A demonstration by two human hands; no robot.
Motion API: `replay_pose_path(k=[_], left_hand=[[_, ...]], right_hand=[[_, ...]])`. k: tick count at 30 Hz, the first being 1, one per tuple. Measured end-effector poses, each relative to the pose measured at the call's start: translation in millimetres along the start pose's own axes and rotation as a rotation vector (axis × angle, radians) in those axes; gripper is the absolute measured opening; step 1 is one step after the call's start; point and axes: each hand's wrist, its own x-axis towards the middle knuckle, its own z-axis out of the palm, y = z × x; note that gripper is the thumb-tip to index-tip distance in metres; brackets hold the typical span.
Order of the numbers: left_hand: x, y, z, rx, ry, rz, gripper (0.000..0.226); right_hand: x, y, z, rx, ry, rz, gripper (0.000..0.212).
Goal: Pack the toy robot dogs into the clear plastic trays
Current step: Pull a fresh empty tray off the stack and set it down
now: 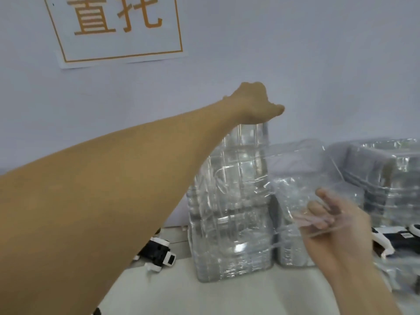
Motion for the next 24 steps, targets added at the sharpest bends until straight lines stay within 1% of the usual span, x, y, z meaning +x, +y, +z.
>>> replay_pose_path(k=[1,2,3,5,8,11,13,15,17,19,20,22,24], left_hand=[[-0.8,-0.7,1.0,-0.013,0.009,0.003,0.028],[-2.5,-1.7,1.1,-0.003,0.028,0.002,0.018],[-5.1,-2.8,1.4,0.033,0.055,-0.005,0.022],[-11.6,-5.8,2.0,0.109,0.094,-0.004,0.039],[-19.5,-16.8,5.5,0.154,0.117,-0.081,0.046],[-25.5,-29.7,6.8,0.091,-0.011,-0.18,0.061],[-27.4,-34.4,5.3,0.099,-0.08,-0.146,0.065],[-27.5,-34.3,3.1,0.082,-0.058,-0.09,0.052],[-25.2,-31.1,4.2,0.025,-0.009,-0.063,0.041],[-23.0,-26.5,8.8,-0.002,0.04,-0.061,0.041],[-22.2,-24.0,11.9,0.008,0.058,-0.06,0.041],[-21.4,-20.3,18.3,0.06,0.086,-0.042,0.041],[-23.8,-19.8,23.0,0.138,0.099,-0.032,0.043]], right_hand=[[-0.8,-9.3,5.3,-0.009,-0.049,0.065,0.017],[-3.3,-5.5,7.5,-0.037,-0.063,0.068,0.02],[-4.4,-2.5,6.4,-0.028,-0.082,0.078,0.02],[-1.6,-6.0,6.8,-0.039,-0.036,0.116,0.017],[-6.2,3.1,11.6,-0.042,-0.041,0.155,0.02],[-6.0,8.2,13.7,-0.059,-0.053,0.174,0.026],[-5.5,14.1,11.4,-0.08,-0.082,0.192,0.035],[-6.6,19.9,12.9,-0.135,-0.136,0.232,0.04],[-9.5,28.1,13.8,-0.234,-0.224,0.265,0.032],[-13.7,37.2,15.7,-0.35,-0.301,0.291,0.027],[-15.5,42.0,16.1,-0.408,-0.327,0.298,0.03],[-18.3,50.3,17.5,-0.512,-0.355,0.312,0.043],[-19.1,56.5,18.6,-0.576,-0.337,0.324,0.053]])
